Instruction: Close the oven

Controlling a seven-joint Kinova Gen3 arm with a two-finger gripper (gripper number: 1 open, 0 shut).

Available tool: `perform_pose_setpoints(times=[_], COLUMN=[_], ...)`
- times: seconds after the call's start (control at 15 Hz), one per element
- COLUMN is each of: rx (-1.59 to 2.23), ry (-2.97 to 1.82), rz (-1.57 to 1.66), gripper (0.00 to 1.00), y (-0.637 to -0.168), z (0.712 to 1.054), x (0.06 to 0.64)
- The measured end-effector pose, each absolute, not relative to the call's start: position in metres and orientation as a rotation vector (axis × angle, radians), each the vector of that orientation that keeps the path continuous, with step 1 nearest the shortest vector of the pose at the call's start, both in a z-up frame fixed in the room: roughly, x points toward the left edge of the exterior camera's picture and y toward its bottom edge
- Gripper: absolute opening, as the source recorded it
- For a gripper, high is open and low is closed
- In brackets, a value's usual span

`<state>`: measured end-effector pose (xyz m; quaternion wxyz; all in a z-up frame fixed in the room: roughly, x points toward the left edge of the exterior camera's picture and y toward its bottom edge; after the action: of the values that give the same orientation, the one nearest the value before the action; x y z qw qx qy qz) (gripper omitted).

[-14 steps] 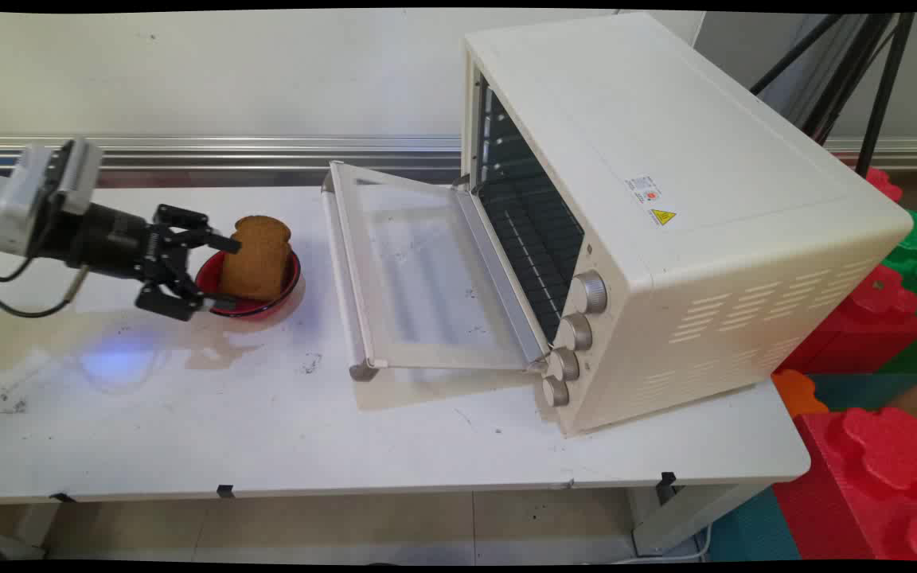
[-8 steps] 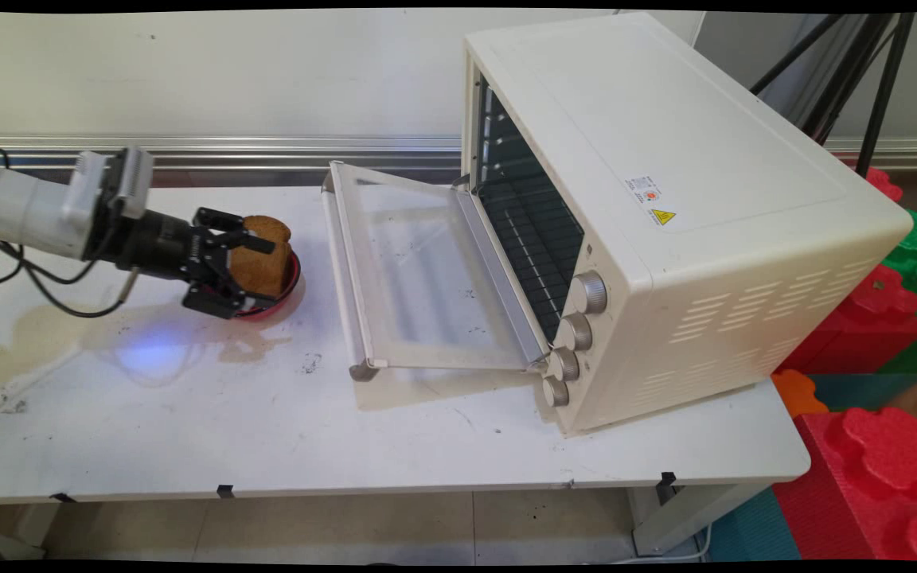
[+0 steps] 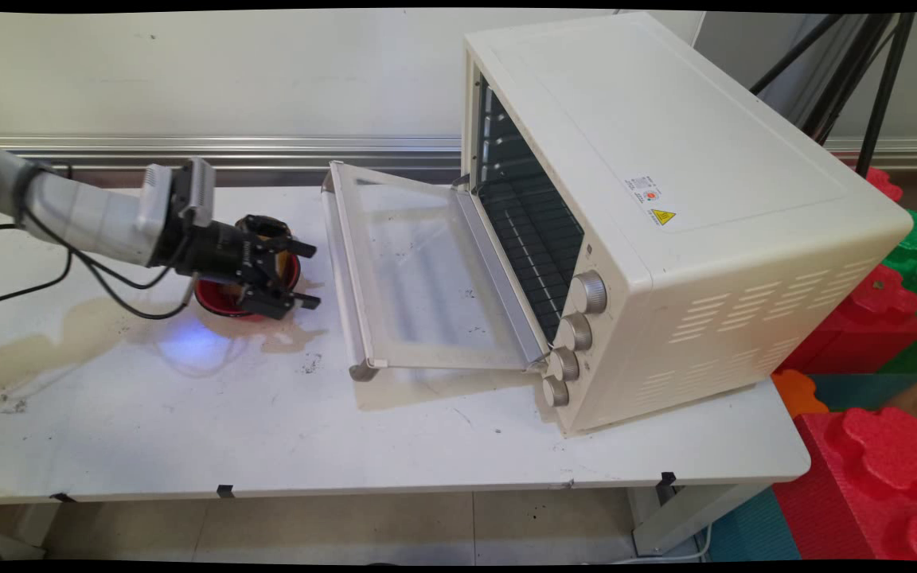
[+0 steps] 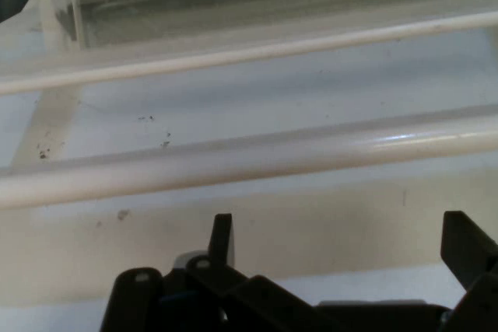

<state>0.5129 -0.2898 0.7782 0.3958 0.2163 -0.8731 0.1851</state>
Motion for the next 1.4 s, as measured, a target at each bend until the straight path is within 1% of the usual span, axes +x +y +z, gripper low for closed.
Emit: perform_pose_setpoints(times=[0.67,0.73,1.4], rx=[0.528,0.525,0.51], ry=[-2.243,-2.242,-2.237], rz=[0.475,0.476,0.465], gripper=[1.0,0.0,0.0], y=[-0.313,-0.315,-0.322], z=[0.754,0.753,0.751], x=[0.487,0.486,0.477])
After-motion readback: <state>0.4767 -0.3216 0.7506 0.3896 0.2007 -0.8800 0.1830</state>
